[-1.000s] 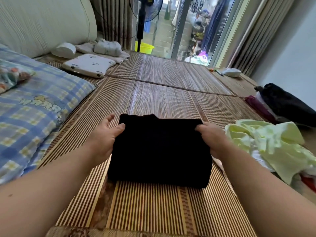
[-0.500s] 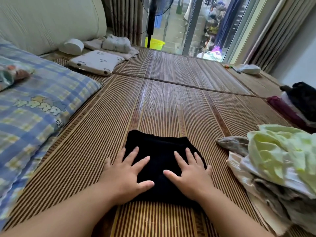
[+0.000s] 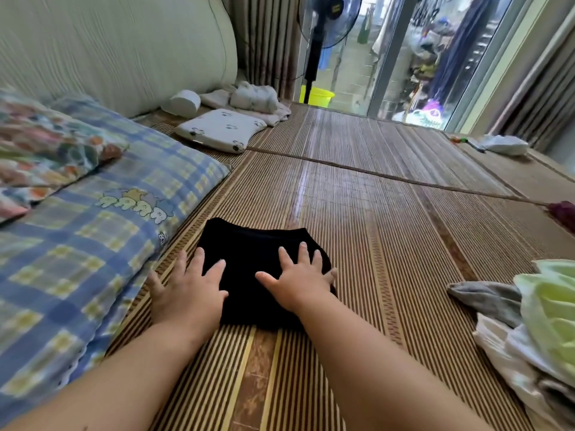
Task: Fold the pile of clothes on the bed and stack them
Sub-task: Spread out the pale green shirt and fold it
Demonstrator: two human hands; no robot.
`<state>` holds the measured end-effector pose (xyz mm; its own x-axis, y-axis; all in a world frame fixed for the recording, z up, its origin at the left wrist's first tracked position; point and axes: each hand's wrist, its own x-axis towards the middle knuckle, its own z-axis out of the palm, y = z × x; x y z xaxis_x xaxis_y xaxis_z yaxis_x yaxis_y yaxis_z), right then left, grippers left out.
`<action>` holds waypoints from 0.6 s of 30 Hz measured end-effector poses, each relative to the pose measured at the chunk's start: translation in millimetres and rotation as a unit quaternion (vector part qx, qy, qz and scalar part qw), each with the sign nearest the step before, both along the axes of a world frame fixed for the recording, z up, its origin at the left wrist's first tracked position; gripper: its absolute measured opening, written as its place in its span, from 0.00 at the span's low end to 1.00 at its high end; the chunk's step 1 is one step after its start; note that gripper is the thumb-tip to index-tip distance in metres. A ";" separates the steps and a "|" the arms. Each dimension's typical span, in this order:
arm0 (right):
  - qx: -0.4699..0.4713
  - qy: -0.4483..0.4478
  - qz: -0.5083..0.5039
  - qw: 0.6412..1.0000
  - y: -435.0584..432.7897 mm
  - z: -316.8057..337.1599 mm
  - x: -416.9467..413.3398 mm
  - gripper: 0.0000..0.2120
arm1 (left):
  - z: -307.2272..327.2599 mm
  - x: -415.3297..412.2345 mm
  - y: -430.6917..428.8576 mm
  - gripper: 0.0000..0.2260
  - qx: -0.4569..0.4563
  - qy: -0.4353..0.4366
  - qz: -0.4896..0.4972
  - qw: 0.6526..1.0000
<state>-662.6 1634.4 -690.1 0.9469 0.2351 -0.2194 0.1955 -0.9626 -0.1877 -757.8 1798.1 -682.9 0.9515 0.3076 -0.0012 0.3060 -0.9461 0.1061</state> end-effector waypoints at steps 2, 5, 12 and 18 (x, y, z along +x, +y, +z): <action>0.021 0.002 0.003 1.000 -2.7 2.9 -4.5 0.39 | -3.3 -1.0 1.9 0.25 -0.024 0.019 -0.005 1.000; 0.085 -0.029 0.001 0.996 -30.9 6.6 -28.2 0.38 | -3.0 -1.7 -6.6 0.30 -0.050 0.045 -0.027 0.997; 0.113 -0.093 -0.102 0.984 -195.2 22.1 -124.5 0.36 | -4.0 -25.7 -74.8 0.36 -0.047 0.116 -0.172 0.977; 0.088 -0.143 -0.198 0.966 -299.9 47.7 -157.5 0.32 | 20.8 -53.3 -159.3 0.34 -0.065 0.106 -0.242 0.962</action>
<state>-820.2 1334.5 -642.4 0.9862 -0.1480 0.0748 -0.1132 -0.9304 -0.3487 -811.0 1638.9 -662.1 0.9571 -0.1882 -0.2204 -0.1397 -0.9659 0.2178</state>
